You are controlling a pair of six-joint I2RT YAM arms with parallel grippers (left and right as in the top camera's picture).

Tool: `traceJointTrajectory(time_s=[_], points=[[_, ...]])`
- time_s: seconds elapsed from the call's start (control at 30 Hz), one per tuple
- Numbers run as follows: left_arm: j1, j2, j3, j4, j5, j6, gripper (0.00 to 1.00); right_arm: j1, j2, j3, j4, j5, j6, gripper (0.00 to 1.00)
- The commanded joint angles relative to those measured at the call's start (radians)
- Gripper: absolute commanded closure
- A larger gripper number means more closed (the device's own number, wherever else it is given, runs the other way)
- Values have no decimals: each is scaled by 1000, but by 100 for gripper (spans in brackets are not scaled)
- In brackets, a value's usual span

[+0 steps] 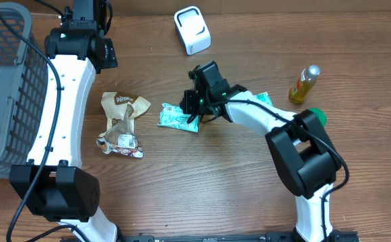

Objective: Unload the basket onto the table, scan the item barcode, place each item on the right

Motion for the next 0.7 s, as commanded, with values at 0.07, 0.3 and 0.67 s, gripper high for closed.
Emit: traceJointTrajectory(time_s=[0.07, 0.3, 0.67], points=[[-7, -19, 16, 1, -13, 8, 1, 10, 67, 18, -42, 61, -6, 96], [-7, -19, 16, 1, -13, 8, 1, -12, 0, 69, -18, 34, -8, 94], [-7, -19, 16, 1, -13, 8, 0, 23, -62, 36, -29, -232, -56, 96]])
